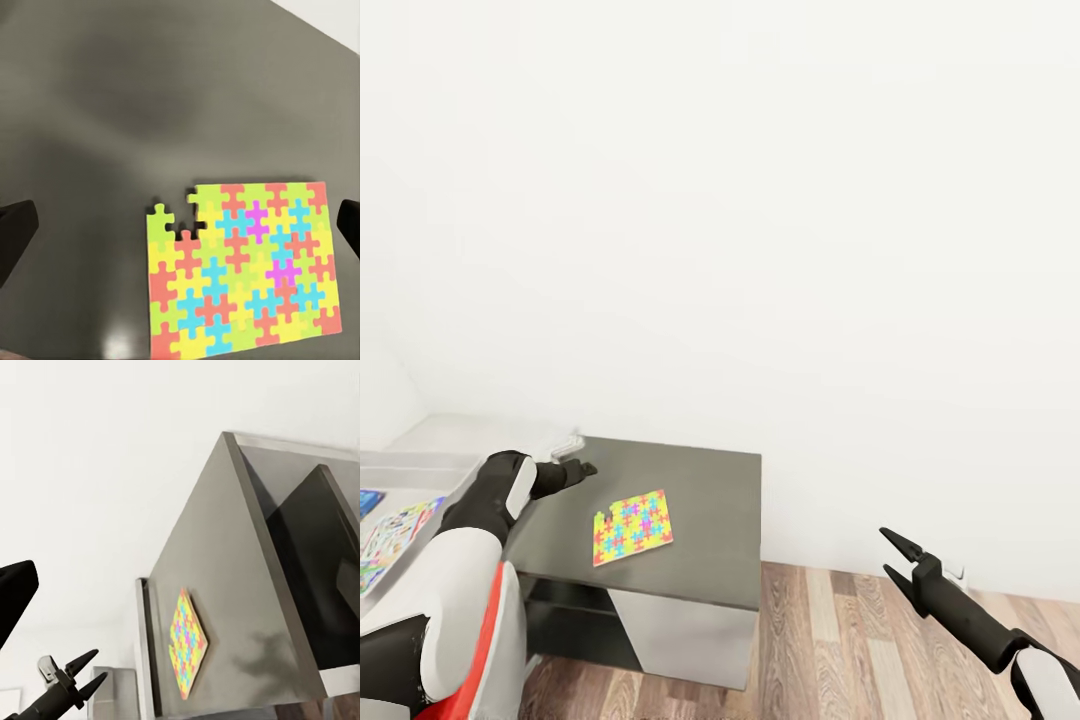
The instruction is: Put all the toys in the child's room - the three board games (two on the bed and one on the table), the two jigsaw puzzles on the table, and the tennis ball on the table - inside the toy box on the table in the child's room.
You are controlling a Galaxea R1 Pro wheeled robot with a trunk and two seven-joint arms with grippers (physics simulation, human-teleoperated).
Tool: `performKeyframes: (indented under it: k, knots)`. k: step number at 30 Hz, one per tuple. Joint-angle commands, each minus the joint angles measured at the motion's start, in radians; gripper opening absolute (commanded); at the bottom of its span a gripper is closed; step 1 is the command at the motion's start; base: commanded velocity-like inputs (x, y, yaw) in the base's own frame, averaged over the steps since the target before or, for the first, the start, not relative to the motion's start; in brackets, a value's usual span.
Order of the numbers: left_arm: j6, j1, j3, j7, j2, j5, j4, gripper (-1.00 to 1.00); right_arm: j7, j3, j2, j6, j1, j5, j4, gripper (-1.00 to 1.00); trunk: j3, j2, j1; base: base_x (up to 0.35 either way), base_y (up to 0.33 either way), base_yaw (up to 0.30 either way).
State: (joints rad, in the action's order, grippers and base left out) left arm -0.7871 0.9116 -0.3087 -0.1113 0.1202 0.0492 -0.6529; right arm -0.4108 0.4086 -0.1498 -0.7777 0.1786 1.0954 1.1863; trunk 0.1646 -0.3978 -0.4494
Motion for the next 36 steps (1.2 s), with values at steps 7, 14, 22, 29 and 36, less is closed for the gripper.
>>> performKeyframes:
  k: [7,14,22,29,36]
  knots:
    - [-0.005,0.001,-0.003,-0.001,-0.002,0.005,-0.001,1.00,-0.003,0.005,-0.001,-0.005,0.001,0.000,-0.002,1.00,0.013,-0.002,-0.001,0.000,0.000,0.150]
    - [-0.004,0.001,-0.003,-0.003,-0.002,0.005,-0.001,1.00,-0.003,0.005,-0.002,-0.006,0.001,0.000,-0.002,1.00,0.023,-0.002,-0.001,0.000,0.000,0.164]
    - [-0.004,0.000,-0.002,-0.060,-0.003,0.005,-0.001,1.00,-0.003,0.006,-0.002,-0.005,0.001,0.000,-0.002,1.00,0.035,-0.002,-0.001,0.000,0.000,0.068]
    - [-0.004,0.001,0.000,-0.092,-0.004,0.005,-0.002,1.00,-0.003,0.006,-0.002,-0.005,0.001,0.000,-0.002,1.00,0.045,-0.002,-0.001,0.000,0.000,-0.037]
    - [-0.003,0.001,0.000,-0.095,-0.004,0.005,-0.002,1.00,-0.003,0.006,-0.001,-0.005,0.001,0.000,-0.002,1.00,0.052,-0.002,-0.001,0.000,0.000,-0.190]
